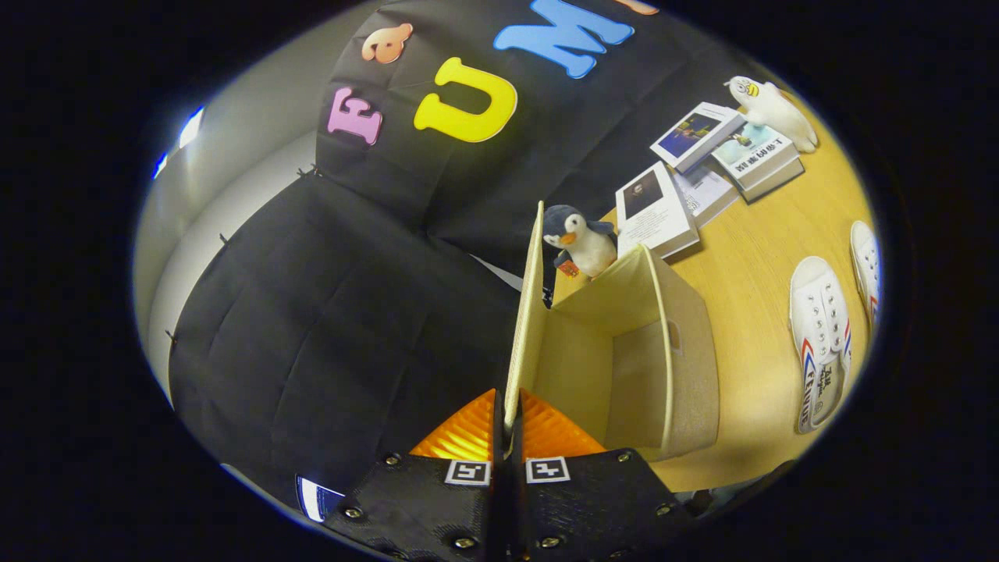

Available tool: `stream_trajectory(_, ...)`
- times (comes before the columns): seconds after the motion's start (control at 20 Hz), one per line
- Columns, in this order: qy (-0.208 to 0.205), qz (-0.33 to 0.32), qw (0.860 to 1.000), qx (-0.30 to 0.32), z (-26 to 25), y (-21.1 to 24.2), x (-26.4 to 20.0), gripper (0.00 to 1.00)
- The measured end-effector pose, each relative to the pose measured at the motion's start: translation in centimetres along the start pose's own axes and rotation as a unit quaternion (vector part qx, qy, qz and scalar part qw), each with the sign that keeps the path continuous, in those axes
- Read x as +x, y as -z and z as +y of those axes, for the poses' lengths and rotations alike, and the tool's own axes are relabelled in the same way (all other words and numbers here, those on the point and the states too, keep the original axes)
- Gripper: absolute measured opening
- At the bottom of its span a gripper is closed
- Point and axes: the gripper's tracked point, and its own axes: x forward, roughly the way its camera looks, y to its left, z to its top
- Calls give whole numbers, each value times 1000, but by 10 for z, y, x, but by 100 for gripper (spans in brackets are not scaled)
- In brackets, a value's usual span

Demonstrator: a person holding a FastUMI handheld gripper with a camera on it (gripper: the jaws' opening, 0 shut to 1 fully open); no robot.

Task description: Open the storage box then place both shoes into the box .Put the left shoe in first, then the right shoe, with the right side of both shoes facing outward in a uniform manner.

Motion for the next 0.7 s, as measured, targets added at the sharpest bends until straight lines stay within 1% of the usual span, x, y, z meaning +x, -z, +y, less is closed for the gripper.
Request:
stream_trajectory(0.35,-11,4,998,-63,46,8,27,2)
stream_trajectory(0.7,-25,18,994,-102,88,29,61,2)
